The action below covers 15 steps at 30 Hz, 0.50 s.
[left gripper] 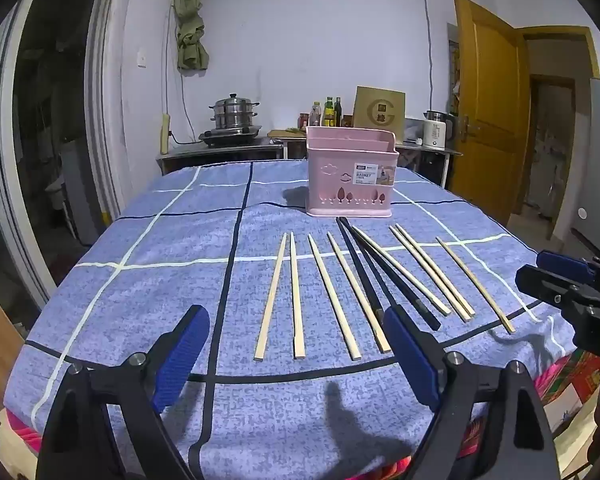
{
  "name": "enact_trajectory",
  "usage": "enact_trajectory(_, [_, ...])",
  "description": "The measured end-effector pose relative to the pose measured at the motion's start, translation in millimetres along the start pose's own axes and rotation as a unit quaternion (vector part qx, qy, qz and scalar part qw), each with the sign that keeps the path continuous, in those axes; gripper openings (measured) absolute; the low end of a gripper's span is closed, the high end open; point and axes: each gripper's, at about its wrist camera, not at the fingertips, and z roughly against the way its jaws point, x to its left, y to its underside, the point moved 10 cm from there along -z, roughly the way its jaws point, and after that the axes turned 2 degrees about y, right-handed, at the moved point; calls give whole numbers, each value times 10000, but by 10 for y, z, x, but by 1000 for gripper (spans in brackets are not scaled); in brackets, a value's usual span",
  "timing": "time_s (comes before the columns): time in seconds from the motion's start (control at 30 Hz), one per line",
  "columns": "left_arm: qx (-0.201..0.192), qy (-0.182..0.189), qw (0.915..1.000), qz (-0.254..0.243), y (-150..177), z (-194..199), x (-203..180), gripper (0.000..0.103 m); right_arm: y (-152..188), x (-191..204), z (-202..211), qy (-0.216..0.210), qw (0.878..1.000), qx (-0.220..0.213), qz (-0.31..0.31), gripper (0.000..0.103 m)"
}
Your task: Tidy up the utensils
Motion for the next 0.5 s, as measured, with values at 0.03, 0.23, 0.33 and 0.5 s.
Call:
enact_trajectory(0.03, [-12,-5,10000,10,-3,4,4,89,-2,0,2,4,10000,-13,7,53])
enact_trajectory(0.23, [-77,-24,10000,49,-37,57,31,89,-7,6,12,2,10000,-13,0,53])
enact_trajectory(0.33, [-97,-49,9999,53,-49,104,45,89,-8,4,11,-7,10000,-17,-4,53])
enact_trajectory(0.5, [-114,-91,9999,66,-44,116,31,89,-13,9,9,2,10000,-15,-3,53])
